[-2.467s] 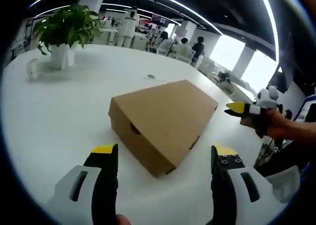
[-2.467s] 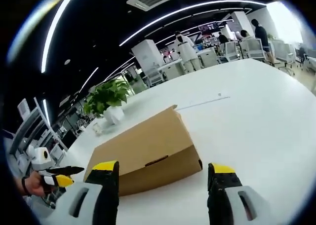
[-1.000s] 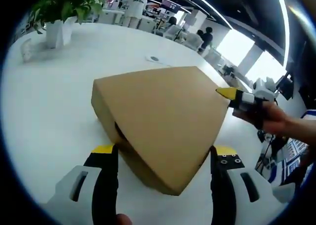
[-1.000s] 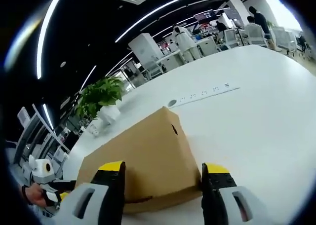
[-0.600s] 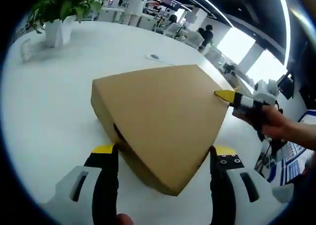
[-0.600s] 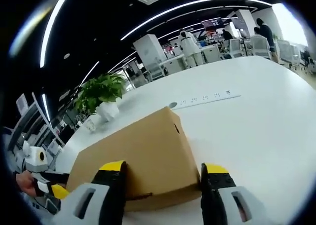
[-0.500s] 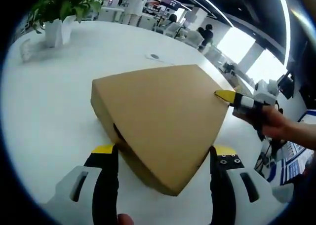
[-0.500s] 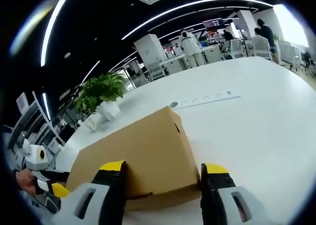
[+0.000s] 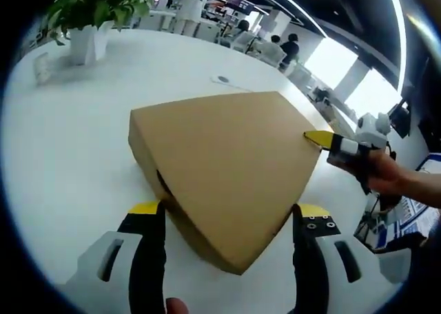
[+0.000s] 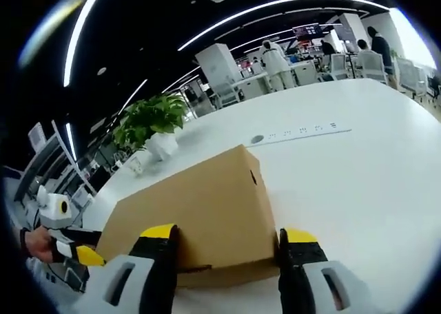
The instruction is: Operate the shoe box by opening the lid, removing the specified soft item, and placing it in the target area until the item is outside and the box remains undamaged.
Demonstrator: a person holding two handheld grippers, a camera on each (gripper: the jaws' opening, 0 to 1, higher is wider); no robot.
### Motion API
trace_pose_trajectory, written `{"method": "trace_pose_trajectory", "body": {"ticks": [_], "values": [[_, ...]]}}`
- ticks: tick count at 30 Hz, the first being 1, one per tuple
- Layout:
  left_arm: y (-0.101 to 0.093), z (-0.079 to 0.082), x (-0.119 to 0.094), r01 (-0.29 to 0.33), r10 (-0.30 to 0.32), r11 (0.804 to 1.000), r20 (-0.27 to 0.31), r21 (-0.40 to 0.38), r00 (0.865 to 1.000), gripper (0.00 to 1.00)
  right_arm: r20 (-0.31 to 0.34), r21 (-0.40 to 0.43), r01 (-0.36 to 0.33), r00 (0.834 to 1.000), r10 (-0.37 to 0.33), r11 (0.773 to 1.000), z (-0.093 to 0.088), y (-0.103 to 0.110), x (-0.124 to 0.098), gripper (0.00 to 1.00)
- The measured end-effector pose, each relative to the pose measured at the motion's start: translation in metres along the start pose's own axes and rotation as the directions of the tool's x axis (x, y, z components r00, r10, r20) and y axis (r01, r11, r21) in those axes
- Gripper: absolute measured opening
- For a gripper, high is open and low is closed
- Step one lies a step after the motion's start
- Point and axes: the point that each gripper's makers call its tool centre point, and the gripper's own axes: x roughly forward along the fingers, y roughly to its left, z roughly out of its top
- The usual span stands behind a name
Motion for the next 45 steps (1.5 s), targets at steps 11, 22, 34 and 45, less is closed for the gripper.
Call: {"method": "trace_pose_trajectory", "body": {"ticks": [11, 22, 34, 45], "values": [[0.025, -0.004, -0.023, -0.013, 0.014, 1.0, 0.013, -0.01, 1.0, 0.74, -0.035, -0.012, -0.033, 0.999, 0.033, 0.999, -0.009, 0.031, 0.011, 0.56], [0.054, -0.01, -0.047, -0.033, 0.034, 0.999, 0.033, -0.03, 0.999, 0.73, -0.077, -0.033, -0.068, 0.995, 0.065, 0.997, -0.019, 0.067, 0.027, 0.55], [0.081, -0.024, -0.078, -0.045, 0.047, 0.998, 0.04, -0.042, 0.998, 0.73, -0.112, -0.055, -0.113, 0.988, 0.106, 0.992, -0.038, 0.107, 0.035, 0.55], [0.102, -0.037, -0.104, -0.051, 0.052, 0.998, 0.034, -0.045, 0.998, 0.73, -0.131, -0.061, -0.147, 0.982, 0.139, 0.987, -0.054, 0.139, 0.038, 0.54]]}}
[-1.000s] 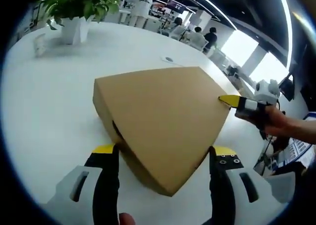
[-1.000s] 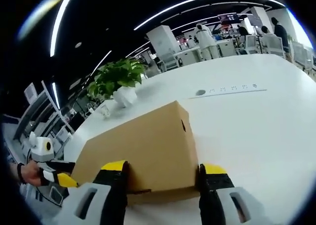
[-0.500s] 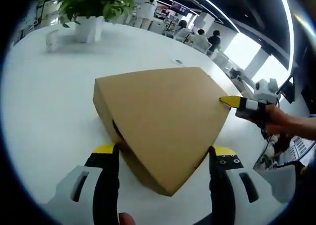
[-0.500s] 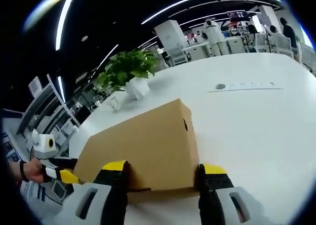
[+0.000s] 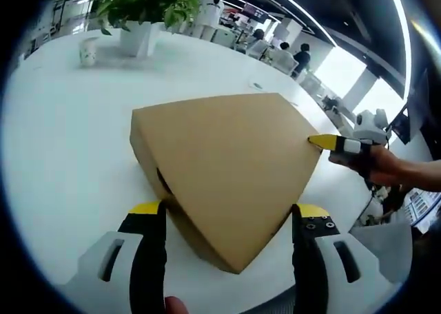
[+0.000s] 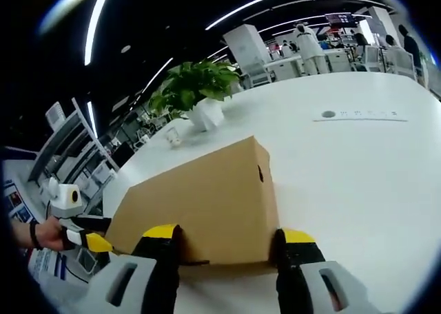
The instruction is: Operate the shoe box by opening the lid, removing the specified soft item, and placing it in the target area until the item is outside and the box remains undamaged.
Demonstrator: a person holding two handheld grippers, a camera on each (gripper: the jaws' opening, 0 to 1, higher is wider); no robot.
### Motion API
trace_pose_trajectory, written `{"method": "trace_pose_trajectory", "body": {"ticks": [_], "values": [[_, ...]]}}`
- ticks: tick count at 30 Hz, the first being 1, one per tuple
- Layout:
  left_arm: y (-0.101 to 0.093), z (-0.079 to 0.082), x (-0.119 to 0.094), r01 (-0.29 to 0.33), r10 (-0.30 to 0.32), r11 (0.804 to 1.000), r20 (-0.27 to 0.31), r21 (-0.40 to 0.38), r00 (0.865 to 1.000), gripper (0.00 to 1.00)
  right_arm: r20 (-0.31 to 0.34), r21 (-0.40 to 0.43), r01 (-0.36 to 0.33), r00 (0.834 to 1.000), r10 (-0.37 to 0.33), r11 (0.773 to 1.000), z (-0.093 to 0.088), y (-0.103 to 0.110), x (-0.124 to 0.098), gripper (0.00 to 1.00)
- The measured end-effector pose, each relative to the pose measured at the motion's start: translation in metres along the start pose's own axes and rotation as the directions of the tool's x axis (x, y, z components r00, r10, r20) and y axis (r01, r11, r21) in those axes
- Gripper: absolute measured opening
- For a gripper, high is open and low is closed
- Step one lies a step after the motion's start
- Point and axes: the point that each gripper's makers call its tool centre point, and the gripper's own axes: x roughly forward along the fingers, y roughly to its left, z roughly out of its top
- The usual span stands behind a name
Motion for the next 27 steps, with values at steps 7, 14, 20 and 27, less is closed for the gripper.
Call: {"method": "trace_pose_trajectory", "body": {"ticks": [7, 14, 20, 27], "values": [[0.007, -0.007, -0.016, -0.007, 0.007, 1.0, 0.0, -0.003, 1.0, 0.73, -0.026, -0.017, -0.039, 0.999, 0.039, 0.999, -0.006, 0.018, 0.007, 0.53], [0.012, -0.011, -0.03, -0.024, 0.024, 1.0, 0.014, -0.021, 1.0, 0.73, -0.048, -0.035, -0.06, 0.997, 0.058, 0.998, -0.007, 0.03, 0.017, 0.52], [0.014, -0.011, -0.032, -0.028, 0.029, 0.999, 0.023, -0.026, 0.999, 0.73, -0.056, -0.035, -0.066, 0.996, 0.064, 0.997, -0.007, 0.034, 0.019, 0.53], [0.014, -0.01, -0.033, -0.028, 0.029, 0.999, 0.025, -0.026, 0.999, 0.73, -0.069, -0.042, -0.073, 0.995, 0.07, 0.996, -0.007, 0.034, 0.019, 0.53]]}}
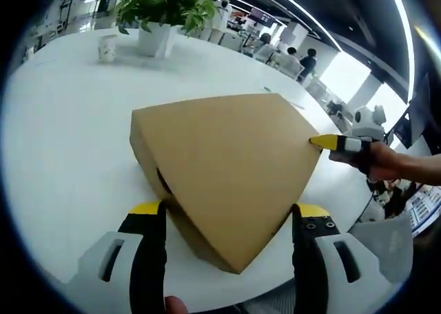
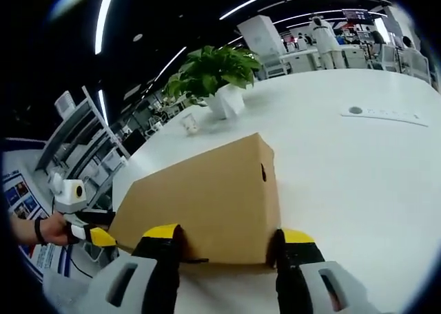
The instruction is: Operate the shoe box by opening the lid, removing the specified soft item, and placing it in the target area until the item is outside and the box remains undamaged.
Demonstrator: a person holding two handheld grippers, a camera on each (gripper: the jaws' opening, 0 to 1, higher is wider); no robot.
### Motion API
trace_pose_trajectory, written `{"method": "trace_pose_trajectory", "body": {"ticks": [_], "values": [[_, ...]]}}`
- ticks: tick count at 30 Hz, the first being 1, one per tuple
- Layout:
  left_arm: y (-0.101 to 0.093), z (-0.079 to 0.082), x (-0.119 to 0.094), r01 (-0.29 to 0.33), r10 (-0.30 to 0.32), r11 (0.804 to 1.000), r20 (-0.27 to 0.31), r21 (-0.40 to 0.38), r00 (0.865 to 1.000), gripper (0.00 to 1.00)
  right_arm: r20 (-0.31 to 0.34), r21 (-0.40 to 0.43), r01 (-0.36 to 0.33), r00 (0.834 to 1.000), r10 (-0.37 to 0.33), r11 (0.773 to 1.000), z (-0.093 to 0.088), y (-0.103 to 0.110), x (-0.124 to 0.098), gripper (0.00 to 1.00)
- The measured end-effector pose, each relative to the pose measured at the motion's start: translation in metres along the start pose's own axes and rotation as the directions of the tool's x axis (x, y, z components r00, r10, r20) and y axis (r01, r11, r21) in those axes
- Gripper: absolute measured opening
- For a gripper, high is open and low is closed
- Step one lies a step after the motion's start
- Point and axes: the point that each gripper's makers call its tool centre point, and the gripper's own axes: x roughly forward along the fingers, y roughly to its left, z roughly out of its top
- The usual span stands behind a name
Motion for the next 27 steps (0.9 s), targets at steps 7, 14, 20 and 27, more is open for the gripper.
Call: {"method": "trace_pose_trajectory", "body": {"ticks": [7, 14, 20, 27], "values": [[0.001, -0.001, -0.002, -0.014, 0.014, 1.0, 0.029, -0.004, 0.999, 0.75, -0.04, -0.092, -0.057, 0.998, 0.054, 0.994, -0.006, 0.006, -0.002, 0.61], [0.006, 0.001, 0.0, -0.016, 0.014, 0.998, 0.037, 0.055, 0.999, 0.76, -0.065, -0.173, -0.106, 0.993, 0.096, 0.979, -0.009, 0.01, -0.009, 0.65], [0.007, -0.004, 0.003, -0.036, 0.033, 0.991, 0.021, 0.126, 0.999, 0.77, -0.097, -0.286, -0.13, 0.99, 0.106, 0.949, -0.013, 0.013, -0.014, 0.65], [0.009, -0.003, 0.007, -0.065, 0.061, 0.991, 0.034, 0.114, 0.998, 0.72, -0.093, -0.327, -0.097, 0.993, 0.07, 0.94, -0.014, 0.012, -0.012, 0.6]]}}
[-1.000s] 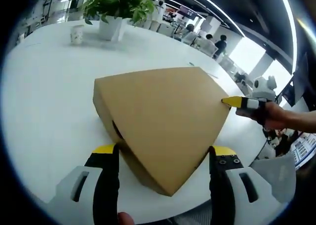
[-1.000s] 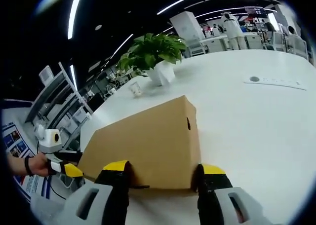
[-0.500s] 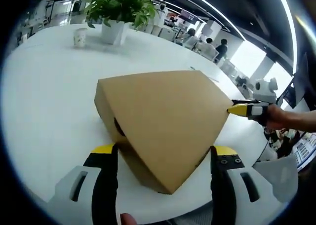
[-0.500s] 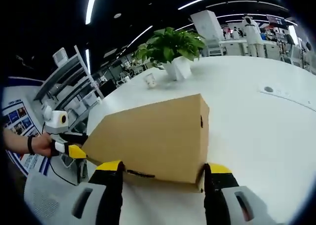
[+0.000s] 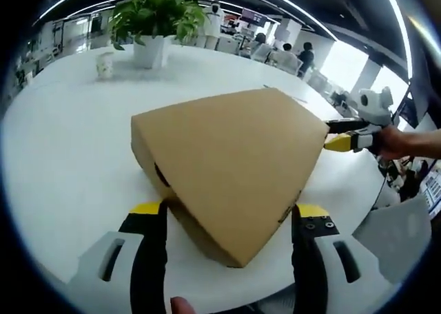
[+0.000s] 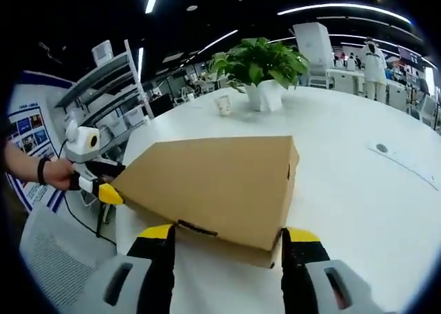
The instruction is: Operate the shoe box by opening the lid, removing the specified soft item, and placing it in the target area until the item is outside and the box remains undamaged.
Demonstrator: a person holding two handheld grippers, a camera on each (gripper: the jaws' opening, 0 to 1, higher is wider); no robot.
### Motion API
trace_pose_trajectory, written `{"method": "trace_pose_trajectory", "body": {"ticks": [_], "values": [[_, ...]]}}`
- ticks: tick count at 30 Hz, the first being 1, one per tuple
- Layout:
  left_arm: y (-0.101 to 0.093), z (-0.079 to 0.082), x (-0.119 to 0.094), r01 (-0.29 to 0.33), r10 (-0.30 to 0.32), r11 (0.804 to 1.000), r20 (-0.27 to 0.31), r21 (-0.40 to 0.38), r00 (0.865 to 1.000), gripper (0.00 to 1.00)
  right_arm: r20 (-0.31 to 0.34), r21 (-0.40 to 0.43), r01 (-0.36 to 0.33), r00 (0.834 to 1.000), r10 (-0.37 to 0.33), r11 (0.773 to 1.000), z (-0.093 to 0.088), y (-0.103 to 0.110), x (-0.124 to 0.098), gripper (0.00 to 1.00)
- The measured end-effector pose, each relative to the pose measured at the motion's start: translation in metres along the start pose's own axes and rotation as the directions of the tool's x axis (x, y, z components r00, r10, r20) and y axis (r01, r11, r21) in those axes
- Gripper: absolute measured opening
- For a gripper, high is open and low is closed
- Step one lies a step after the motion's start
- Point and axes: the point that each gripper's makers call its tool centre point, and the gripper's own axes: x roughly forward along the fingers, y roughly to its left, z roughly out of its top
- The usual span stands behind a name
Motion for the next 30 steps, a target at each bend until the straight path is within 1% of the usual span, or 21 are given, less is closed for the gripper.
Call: {"method": "trace_pose_trajectory", "body": {"ticks": [2, 4, 6, 19, 24, 30], "values": [[-0.001, 0.0, 0.002, -0.019, 0.019, 1.0, -0.005, 0.01, 1.0, 0.72, -0.002, -0.022, 0.017, 1.0, -0.017, 1.0, -0.001, 0.001, 0.001, 0.6], [0.003, -0.001, 0.001, -0.022, 0.022, 1.0, 0.004, 0.005, 1.0, 0.72, -0.002, -0.016, 0.017, 1.0, -0.017, 1.0, -0.001, -0.001, 0.001, 0.59], [0.003, -0.001, 0.0, -0.02, 0.02, 1.0, 0.012, 0.001, 1.0, 0.72, -0.001, -0.014, 0.016, 1.0, -0.016, 1.0, -0.001, -0.001, 0.0, 0.59], [0.002, 0.001, 0.0, -0.017, 0.017, 1.0, 0.011, -0.017, 1.0, 0.72, 0.007, -0.004, 0.023, 1.0, -0.023, 1.0, 0.002, 0.0, -0.002, 0.59], [0.001, 0.004, -0.003, -0.013, 0.013, 0.999, 0.016, -0.032, 1.0, 0.72, 0.018, 0.0, 0.035, 0.999, -0.035, 0.999, 0.005, 0.002, -0.006, 0.58], [-0.003, 0.009, -0.008, -0.008, 0.01, 0.999, 0.032, -0.049, 0.999, 0.72, 0.052, 0.016, 0.038, 0.998, -0.038, 0.999, 0.014, 0.003, -0.013, 0.58]]}}
